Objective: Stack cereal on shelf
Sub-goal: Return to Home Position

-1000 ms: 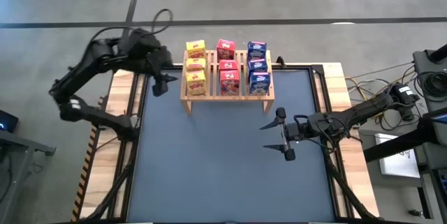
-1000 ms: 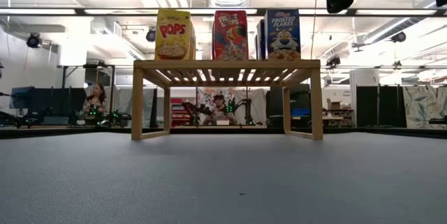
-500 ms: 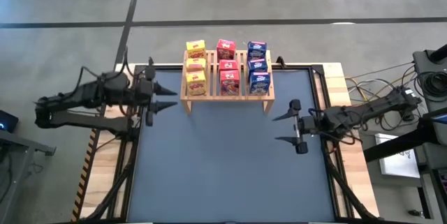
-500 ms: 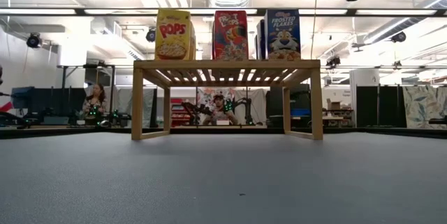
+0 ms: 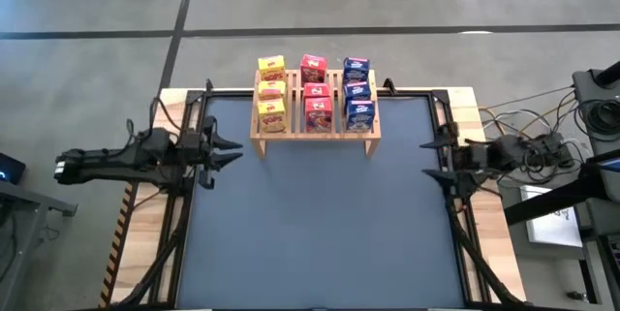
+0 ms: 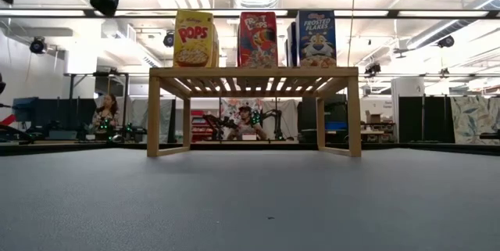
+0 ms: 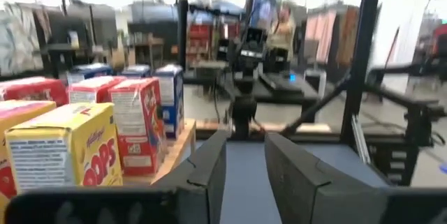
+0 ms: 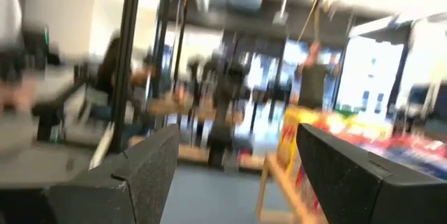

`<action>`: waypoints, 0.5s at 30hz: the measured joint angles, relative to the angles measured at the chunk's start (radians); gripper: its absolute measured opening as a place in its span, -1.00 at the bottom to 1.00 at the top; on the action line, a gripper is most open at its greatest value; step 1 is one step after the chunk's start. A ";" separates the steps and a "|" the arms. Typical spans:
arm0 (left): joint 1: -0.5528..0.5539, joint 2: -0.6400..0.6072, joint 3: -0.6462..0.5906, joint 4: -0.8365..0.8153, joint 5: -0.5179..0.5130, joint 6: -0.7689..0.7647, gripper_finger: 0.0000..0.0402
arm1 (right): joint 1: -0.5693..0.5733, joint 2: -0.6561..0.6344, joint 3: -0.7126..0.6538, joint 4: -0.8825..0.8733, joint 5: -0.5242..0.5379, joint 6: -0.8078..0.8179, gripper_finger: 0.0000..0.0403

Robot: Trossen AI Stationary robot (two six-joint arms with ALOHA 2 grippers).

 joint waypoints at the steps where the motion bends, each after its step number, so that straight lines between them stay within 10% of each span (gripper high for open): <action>1: 0.000 -0.013 -0.034 0.047 0.000 0.000 -0.60 | 0.000 -0.030 -0.011 0.008 -0.001 0.000 0.35; 15: -0.001 -0.133 -0.181 0.109 0.002 -0.029 -0.61 | 0.000 -0.101 -0.092 -0.034 0.075 0.027 -0.12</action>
